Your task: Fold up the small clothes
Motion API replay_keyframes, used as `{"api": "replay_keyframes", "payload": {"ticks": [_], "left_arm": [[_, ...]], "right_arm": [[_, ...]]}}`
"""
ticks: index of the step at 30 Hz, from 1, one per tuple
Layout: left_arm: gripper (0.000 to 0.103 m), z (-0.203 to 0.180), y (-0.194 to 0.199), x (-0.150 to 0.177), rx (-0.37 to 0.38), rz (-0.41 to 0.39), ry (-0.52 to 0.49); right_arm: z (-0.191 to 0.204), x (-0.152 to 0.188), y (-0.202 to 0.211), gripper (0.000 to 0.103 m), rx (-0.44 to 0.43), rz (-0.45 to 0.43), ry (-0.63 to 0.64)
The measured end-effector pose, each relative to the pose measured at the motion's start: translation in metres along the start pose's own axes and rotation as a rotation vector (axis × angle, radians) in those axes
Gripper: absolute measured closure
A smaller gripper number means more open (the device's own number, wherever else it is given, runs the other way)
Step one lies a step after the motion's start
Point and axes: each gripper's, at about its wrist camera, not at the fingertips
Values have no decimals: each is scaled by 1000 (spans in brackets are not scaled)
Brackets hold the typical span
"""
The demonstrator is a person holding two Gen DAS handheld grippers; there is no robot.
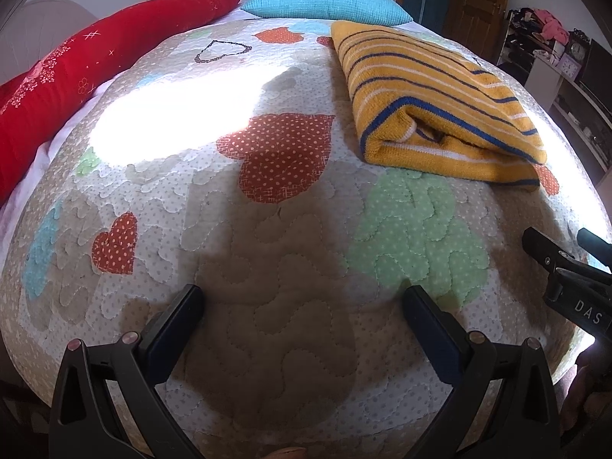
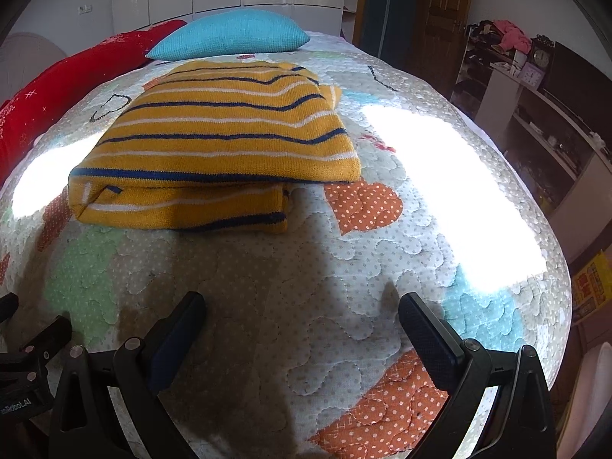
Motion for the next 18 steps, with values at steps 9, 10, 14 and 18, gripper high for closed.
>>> {"api": "replay_keyframes", "payload": {"ticks": [9,10,14,18], "left_arm": [[0,-3,-2,-2,-20,1,13],[0,-3,-2,-2,-21,1,15],[0,-2,-2,-3,-16,-4,25],[0,-3,-4,-4,-18,-3,29]], "right_arm": [[12,-3,9,0,106,-30,94],[12,-4,9,0,107,-29,96],[9,-4,6,1,93,-23,87],[7,-3,4,0,85,-19,82]]}}
Point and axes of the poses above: each gripper's, at about its wrist camera, not at the fingertips, and y roughly against the way its jaws point, z to its left, x to its underside, and after that the axes turned 13 degrees about y, right-handed
